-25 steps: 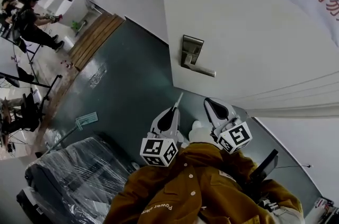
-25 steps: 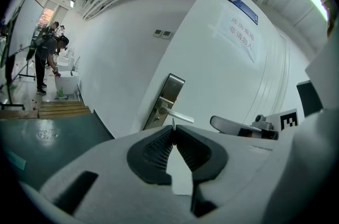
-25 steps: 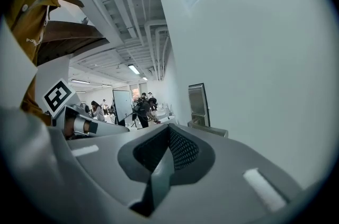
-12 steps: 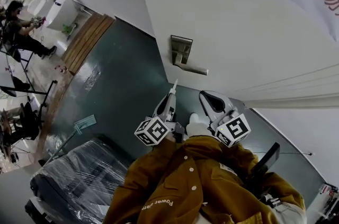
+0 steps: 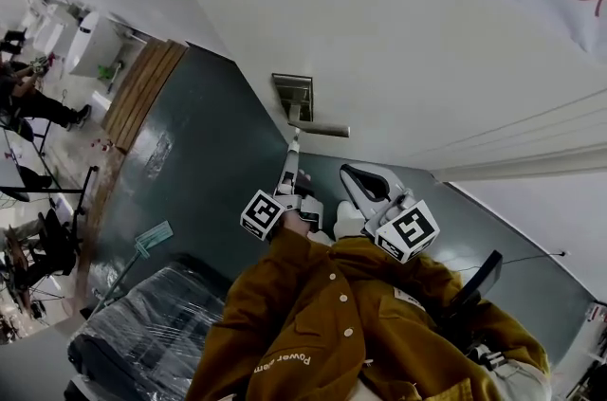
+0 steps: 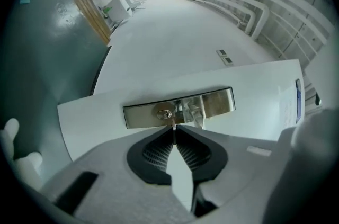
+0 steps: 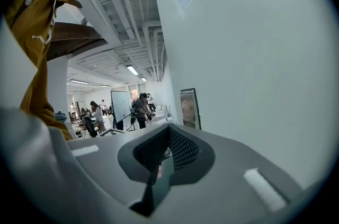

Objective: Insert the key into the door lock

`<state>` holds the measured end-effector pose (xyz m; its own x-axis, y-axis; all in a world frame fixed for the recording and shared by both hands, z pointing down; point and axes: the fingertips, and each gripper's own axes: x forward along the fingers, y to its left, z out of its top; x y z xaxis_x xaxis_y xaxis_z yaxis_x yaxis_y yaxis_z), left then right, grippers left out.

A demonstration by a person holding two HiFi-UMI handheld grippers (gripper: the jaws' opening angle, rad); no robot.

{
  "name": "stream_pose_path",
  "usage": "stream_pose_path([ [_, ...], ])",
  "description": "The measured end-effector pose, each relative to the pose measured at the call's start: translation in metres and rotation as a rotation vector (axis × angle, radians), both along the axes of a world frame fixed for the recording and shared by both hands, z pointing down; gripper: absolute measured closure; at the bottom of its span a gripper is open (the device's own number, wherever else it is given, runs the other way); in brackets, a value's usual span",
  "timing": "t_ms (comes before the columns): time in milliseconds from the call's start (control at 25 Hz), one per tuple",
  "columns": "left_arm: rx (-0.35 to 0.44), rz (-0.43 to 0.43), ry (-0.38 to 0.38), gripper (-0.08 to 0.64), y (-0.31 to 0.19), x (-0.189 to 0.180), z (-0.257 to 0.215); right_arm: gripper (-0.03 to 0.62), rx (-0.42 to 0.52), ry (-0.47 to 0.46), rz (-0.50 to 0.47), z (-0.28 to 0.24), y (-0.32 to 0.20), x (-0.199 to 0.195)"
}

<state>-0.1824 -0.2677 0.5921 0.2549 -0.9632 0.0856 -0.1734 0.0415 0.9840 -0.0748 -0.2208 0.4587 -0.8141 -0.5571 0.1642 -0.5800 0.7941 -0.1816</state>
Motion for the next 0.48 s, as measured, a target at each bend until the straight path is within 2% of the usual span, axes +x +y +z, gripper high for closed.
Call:
stream_pose_path([
  [160, 0.014, -0.034, 0.095, 0.535, -0.010, -0.001, 0.009, 0.586, 0.006, 0.000, 0.005, -0.001, -0.002, 0.003],
  [480, 0.008, -0.042, 0.170, 0.535, -0.025, 0.001, 0.021, 0.586, 0.006, 0.008, 0.004, -0.002, -0.001, 0.008],
])
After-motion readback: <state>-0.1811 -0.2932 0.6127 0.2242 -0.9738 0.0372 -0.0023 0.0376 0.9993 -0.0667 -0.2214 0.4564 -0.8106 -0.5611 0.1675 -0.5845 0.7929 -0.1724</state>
